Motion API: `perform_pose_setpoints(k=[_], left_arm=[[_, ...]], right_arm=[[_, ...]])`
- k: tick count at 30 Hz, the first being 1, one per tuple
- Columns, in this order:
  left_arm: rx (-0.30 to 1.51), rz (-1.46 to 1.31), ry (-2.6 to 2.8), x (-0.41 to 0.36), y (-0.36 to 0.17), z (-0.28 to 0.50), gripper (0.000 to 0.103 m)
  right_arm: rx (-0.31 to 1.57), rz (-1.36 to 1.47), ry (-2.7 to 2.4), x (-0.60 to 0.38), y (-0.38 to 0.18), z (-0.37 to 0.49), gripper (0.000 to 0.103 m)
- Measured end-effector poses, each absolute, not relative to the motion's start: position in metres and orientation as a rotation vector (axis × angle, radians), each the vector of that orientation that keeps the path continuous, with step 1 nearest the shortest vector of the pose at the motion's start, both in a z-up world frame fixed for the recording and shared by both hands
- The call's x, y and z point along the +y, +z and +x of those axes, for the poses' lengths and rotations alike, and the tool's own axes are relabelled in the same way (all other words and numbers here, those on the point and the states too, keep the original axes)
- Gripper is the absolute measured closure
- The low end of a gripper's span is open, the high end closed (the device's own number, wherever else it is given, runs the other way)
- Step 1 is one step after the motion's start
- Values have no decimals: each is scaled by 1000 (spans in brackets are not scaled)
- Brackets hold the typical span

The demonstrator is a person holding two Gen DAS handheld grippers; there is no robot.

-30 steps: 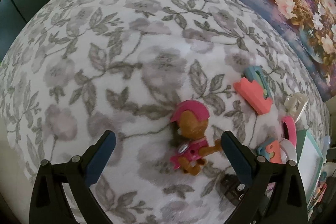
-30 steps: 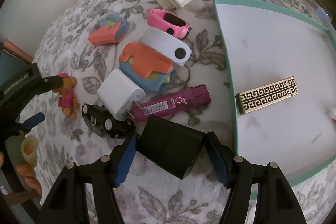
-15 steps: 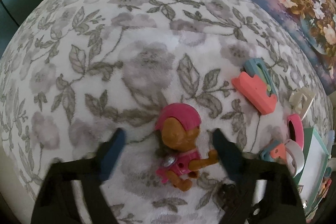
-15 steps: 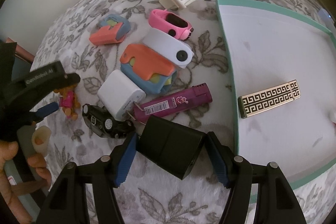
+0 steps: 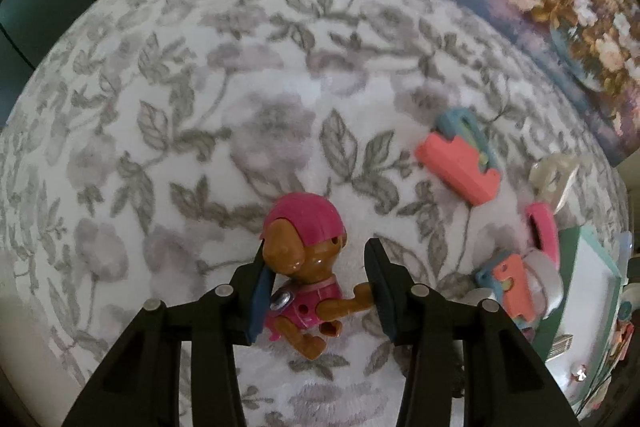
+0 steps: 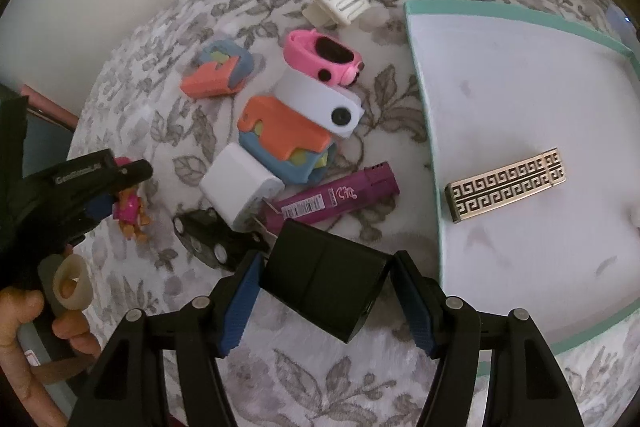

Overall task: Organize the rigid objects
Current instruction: 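Grasp the black square charger with the right gripper while the left gripper grasps the pink dog figure, then carry the charger and dog figure into the tray and open both grippers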

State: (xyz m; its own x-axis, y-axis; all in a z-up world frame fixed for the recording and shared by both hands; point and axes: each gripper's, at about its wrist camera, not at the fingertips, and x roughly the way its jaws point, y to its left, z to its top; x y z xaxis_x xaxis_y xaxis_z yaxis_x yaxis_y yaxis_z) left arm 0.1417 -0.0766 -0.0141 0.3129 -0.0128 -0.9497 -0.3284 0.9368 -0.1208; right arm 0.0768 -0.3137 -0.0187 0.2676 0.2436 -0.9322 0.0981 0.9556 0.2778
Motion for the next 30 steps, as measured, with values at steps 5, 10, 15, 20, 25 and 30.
perform_pose_setpoints(k=[5, 10, 15, 20, 25, 30], left_arm=[[1153, -324, 223, -71, 21, 134, 57], [1076, -316, 222, -74, 51, 126, 57], [1041, -293, 192, -95, 68, 123, 57], [1055, -257, 145, -130, 71, 122, 57], [1062, -214, 80, -172, 72, 123, 57], [1071, -168, -3, -219, 68, 125, 57]], right_arm=[[1257, 348, 108, -326, -1, 74, 35], [1216, 385, 94, -341, 12, 76, 35], [1180, 419, 35, -371, 19, 78, 35], [1155, 471, -41, -412, 21, 79, 35], [1128, 482, -121, -449, 20, 78, 35], [1104, 495, -214, -487, 16, 74, 35]])
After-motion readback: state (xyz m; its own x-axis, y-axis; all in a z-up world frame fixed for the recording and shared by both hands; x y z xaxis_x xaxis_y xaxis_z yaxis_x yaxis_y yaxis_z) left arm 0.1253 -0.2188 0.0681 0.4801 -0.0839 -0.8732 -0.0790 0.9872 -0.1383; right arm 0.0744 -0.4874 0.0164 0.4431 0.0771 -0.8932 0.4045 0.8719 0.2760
